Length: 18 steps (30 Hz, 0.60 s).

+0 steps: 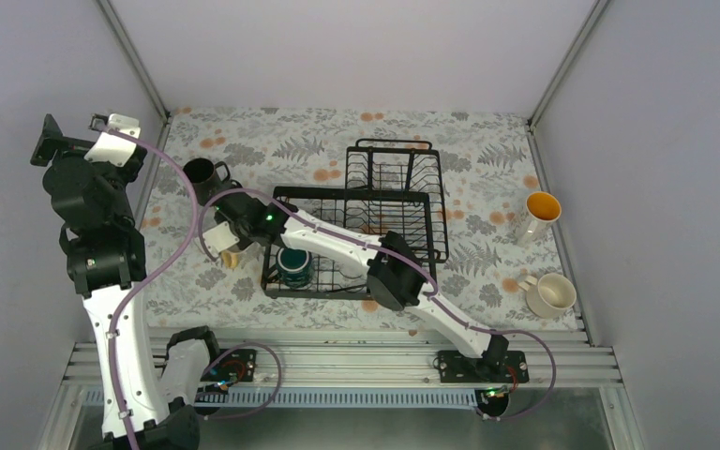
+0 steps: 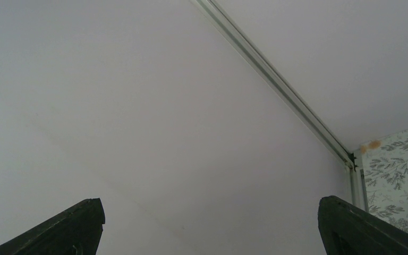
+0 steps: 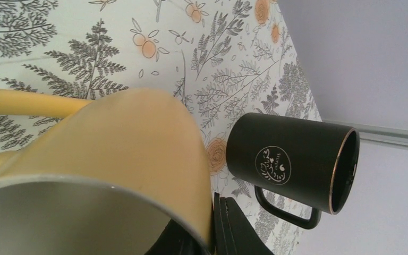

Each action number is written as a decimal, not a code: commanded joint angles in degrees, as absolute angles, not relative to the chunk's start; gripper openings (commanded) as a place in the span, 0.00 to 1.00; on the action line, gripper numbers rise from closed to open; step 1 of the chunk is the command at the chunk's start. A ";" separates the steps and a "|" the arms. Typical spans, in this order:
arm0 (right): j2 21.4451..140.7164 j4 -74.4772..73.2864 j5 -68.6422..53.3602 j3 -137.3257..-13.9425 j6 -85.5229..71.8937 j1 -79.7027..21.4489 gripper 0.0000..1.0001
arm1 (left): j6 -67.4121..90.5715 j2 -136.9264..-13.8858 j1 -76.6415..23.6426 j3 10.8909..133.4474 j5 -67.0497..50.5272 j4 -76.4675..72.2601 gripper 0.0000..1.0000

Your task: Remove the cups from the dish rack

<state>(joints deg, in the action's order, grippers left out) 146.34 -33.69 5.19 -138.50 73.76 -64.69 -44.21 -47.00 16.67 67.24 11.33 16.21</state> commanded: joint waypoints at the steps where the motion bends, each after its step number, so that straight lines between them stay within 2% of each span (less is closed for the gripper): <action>1: 145.22 -32.79 4.15 -141.67 74.18 -63.81 0.03 | -42.87 -46.27 16.87 67.39 9.77 15.82 1.00; 9: 142.16 -39.45 3.65 -142.09 74.16 -63.89 0.03 | -42.55 -45.49 16.87 66.21 9.70 16.05 1.00; 18: 136.15 -53.54 3.53 -142.13 75.71 -65.20 0.03 | -40.93 -45.35 16.87 66.70 7.36 17.43 1.00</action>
<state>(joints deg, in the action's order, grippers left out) 143.28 -47.31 4.62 -139.52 74.56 -64.79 -43.18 -45.47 16.67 66.30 9.23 16.51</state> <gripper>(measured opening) 0.059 0.998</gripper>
